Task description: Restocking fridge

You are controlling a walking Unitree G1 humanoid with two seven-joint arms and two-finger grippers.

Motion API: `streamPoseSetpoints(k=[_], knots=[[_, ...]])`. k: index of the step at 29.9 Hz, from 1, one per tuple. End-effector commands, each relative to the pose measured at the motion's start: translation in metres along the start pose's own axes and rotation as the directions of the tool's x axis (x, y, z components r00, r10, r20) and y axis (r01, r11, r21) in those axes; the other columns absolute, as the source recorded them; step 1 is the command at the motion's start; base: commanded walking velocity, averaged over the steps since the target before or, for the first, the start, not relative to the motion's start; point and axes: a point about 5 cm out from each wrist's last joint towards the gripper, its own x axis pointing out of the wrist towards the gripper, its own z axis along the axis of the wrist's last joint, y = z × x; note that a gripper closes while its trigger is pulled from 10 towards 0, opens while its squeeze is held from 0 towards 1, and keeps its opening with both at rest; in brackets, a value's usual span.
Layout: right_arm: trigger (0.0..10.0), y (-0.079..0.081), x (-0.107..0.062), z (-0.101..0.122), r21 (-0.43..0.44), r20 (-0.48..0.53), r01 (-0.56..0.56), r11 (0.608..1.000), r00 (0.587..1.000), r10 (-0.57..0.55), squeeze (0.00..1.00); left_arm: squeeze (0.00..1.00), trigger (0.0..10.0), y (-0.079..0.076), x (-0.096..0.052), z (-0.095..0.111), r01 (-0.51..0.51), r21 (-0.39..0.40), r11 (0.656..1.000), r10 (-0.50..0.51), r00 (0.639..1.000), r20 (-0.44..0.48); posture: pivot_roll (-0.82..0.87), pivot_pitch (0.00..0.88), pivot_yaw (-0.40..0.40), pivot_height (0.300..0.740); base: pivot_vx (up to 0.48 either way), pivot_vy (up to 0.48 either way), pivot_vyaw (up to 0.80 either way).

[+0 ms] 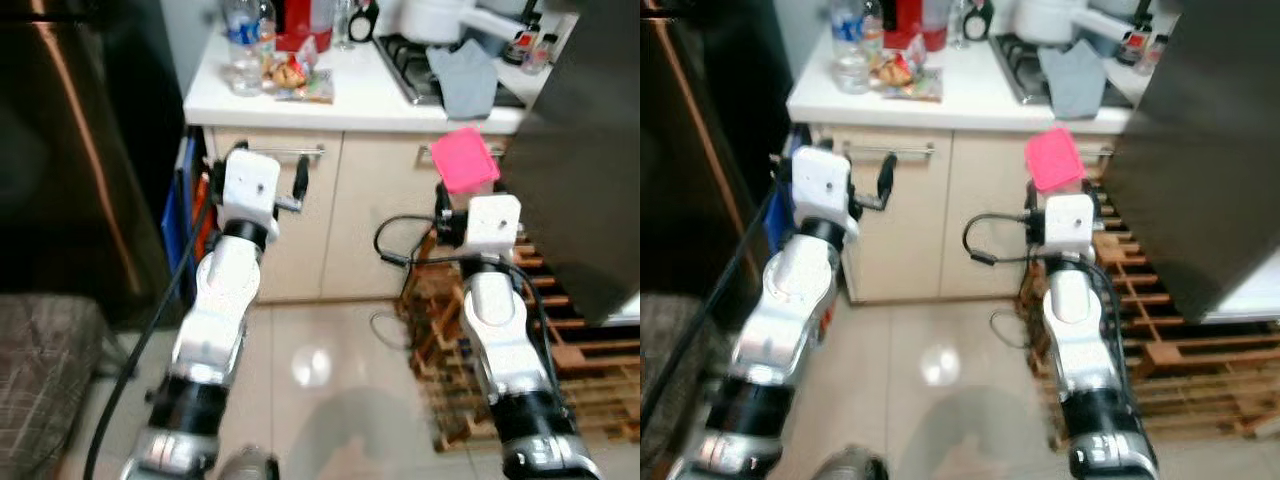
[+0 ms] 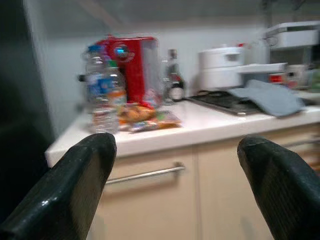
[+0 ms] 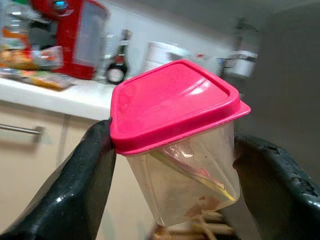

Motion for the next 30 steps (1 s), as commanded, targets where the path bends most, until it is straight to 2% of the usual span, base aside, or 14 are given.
streamPoseSetpoints(k=[1, 5, 10, 21, 30], knots=[[0.0, -0.007, 0.003, -0.002, 0.013, -0.020, 0.026, 1.000, 0.999, -0.026, 0.00, 0.00, 10.0, 0.002, 0.002, -0.001, -0.001, -0.022, 1.000, 0.001, 1.000, -0.005, 0.01, 0.000, -0.046, 0.740, 0.000, -0.480, 0.00], [0.0, -0.010, 0.000, -0.008, 0.003, -0.036, 0.019, 1.000, 0.999, -0.019, 0.00, 0.00, 10.0, 0.000, 0.003, -0.006, 0.003, -0.033, 0.999, -0.003, 1.000, -0.017, 0.01, 0.000, -0.037, 0.740, 0.000, -0.480, 0.00], [0.0, -0.010, 0.002, -0.012, -0.002, -0.055, 0.001, 1.000, 0.998, -0.001, 0.00, 0.00, 10.0, -0.003, 0.004, -0.001, 0.024, -0.011, 1.000, -0.024, 1.000, 0.016, 0.03, 0.000, -0.043, 0.740, 0.000, -0.480, 0.00], [0.0, -0.014, 0.007, -0.016, -0.016, -0.071, -0.036, 0.999, 0.997, 0.035, 0.00, 0.00, 10.0, 0.002, 0.005, 0.001, 0.007, -0.018, 1.000, -0.006, 0.999, 0.042, 0.03, 0.000, -0.072, 0.740, 0.000, -0.480, 0.00], [0.0, -0.012, 0.004, -0.008, -0.063, -0.017, -0.088, 0.994, 0.996, 0.087, 0.00, 0.00, 10.0, -0.005, 0.011, -0.002, -0.002, -0.028, 1.000, 0.003, 0.999, 0.036, -0.01, 0.000, -0.074, 0.740, 0.000, -0.471, 0.00]])
